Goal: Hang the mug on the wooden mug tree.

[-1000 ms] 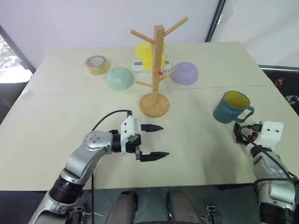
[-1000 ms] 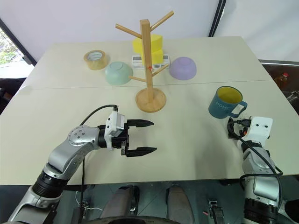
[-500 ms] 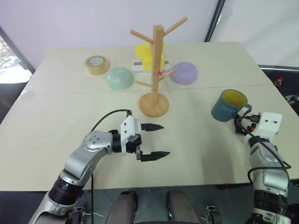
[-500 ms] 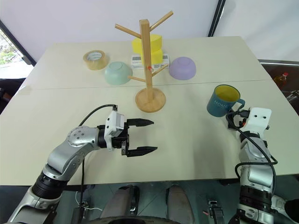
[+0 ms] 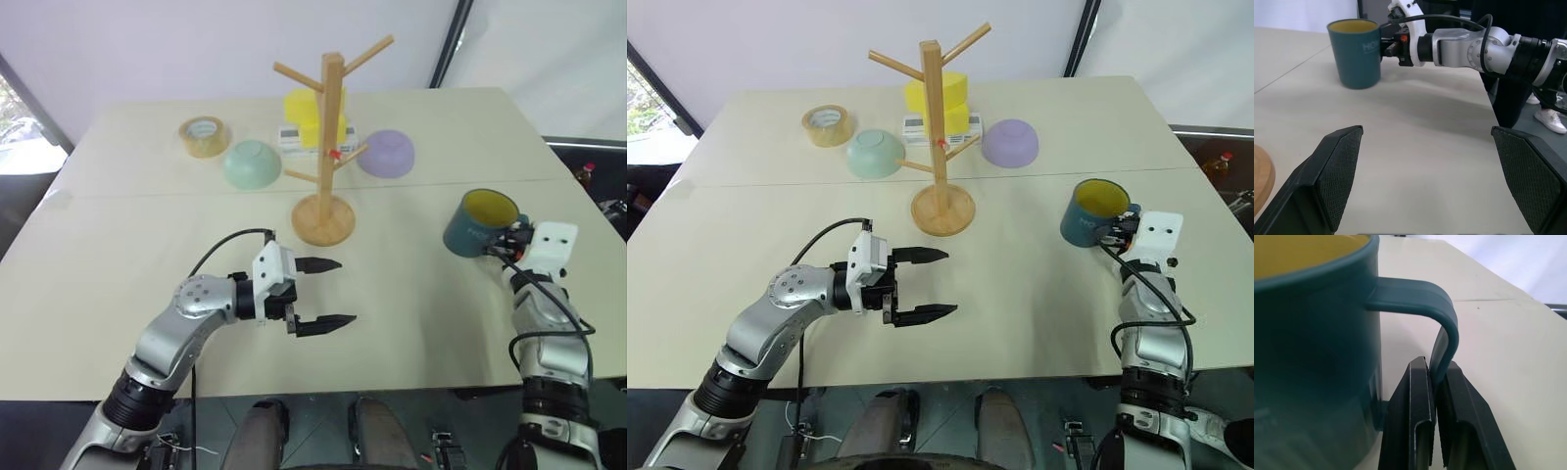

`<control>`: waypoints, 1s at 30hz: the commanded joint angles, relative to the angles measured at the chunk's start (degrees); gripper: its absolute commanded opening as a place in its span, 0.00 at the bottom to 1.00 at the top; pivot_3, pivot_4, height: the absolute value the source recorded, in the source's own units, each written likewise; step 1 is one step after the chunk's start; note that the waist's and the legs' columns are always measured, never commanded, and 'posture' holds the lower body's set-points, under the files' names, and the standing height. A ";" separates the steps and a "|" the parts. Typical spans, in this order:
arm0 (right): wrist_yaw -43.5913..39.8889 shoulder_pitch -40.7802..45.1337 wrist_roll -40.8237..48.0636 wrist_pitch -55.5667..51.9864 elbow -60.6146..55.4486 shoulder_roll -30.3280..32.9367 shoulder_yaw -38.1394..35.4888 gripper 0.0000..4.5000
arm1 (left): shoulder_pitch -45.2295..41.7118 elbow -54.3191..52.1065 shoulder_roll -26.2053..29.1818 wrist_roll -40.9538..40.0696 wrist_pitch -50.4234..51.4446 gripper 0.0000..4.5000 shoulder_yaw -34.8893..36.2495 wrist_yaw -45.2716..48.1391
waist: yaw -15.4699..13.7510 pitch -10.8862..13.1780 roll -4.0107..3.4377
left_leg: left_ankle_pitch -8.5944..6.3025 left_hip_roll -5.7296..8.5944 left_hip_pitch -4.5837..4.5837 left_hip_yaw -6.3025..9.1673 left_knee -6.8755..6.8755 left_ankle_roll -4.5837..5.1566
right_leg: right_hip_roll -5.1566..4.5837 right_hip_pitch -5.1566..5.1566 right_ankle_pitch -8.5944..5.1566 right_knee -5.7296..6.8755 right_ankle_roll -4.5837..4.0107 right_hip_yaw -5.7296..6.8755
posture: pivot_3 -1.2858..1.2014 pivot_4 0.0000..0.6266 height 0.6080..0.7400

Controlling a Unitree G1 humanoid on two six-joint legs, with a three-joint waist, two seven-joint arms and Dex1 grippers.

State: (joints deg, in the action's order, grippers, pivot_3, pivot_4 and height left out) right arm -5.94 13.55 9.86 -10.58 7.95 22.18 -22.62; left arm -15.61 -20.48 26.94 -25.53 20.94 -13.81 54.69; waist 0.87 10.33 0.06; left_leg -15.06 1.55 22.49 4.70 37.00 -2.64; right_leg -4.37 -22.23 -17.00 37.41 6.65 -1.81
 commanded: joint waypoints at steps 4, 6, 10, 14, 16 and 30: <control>-7.09 -3.50 -3.83 0.82 -10.62 6.88 5.38 0.01 | 0.17 0.60 0.56 0.15 -1.83 1.00 4.34 -1.92 | 0.01 0.03 -0.06 | 0.00 0.01 0.00 0.00 0.00 0.00 | -0.01 -0.01 0.00 0.00 0.00 0.00 | 0.52 0.24 1.00; -13.50 -5.32 -4.55 0.12 -17.02 11.42 9.46 0.01 | -0.05 2.92 1.24 0.57 -2.62 1.00 6.82 -2.61 | 0.20 0.06 -0.13 | 0.00 0.02 0.00 0.00 0.00 0.00 | -0.01 -0.01 0.00 0.01 0.00 0.00 | 0.52 0.24 1.00; -22.99 -3.68 0.14 -6.95 -30.24 17.38 14.45 0.01 | 0.22 7.67 3.75 1.95 -5.69 1.00 10.25 -1.87 | 0.46 0.09 -0.15 | 0.00 -0.07 -0.01 0.03 0.03 0.00 | 0.26 -0.04 0.01 0.01 -0.03 0.00 | 0.52 0.24 1.00; -28.48 4.23 2.48 -16.01 -39.14 20.66 21.07 0.01 | 0.27 10.87 5.42 2.76 -8.35 1.00 11.91 -0.98 | 0.17 0.11 -0.13 | 0.00 -0.28 -0.02 0.10 0.05 0.00 | 0.48 -0.06 0.09 0.01 -0.18 -0.01 | 0.52 0.24 1.00; -29.95 9.99 3.04 -21.24 -41.21 20.91 24.54 0.01 | 0.22 11.33 5.61 2.63 -8.89 1.00 12.48 -0.81 | -0.02 0.13 -0.09 | 0.00 -0.37 -0.01 0.14 0.07 0.00 | 0.53 -0.05 0.10 -0.02 -0.22 -0.01 | 0.52 0.24 1.00; -34.30 31.45 -0.55 -37.58 -37.68 22.71 34.03 0.01 | 1.77 3.56 5.77 -3.93 -4.72 1.00 15.14 -0.51 | -0.14 0.14 -0.05 | 0.01 -0.23 0.85 0.14 0.06 -0.02 | 0.17 -0.78 0.15 -0.15 -0.15 0.16 | 0.52 0.24 1.00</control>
State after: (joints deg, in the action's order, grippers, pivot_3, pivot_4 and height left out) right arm -39.89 42.81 9.76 -47.62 -28.46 44.01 12.66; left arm -13.91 -14.90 32.29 -28.25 16.05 -0.13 54.42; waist 0.73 10.47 0.01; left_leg -15.06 1.32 23.36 4.84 37.07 -2.66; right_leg -4.20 -23.05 -16.85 37.27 6.50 -1.65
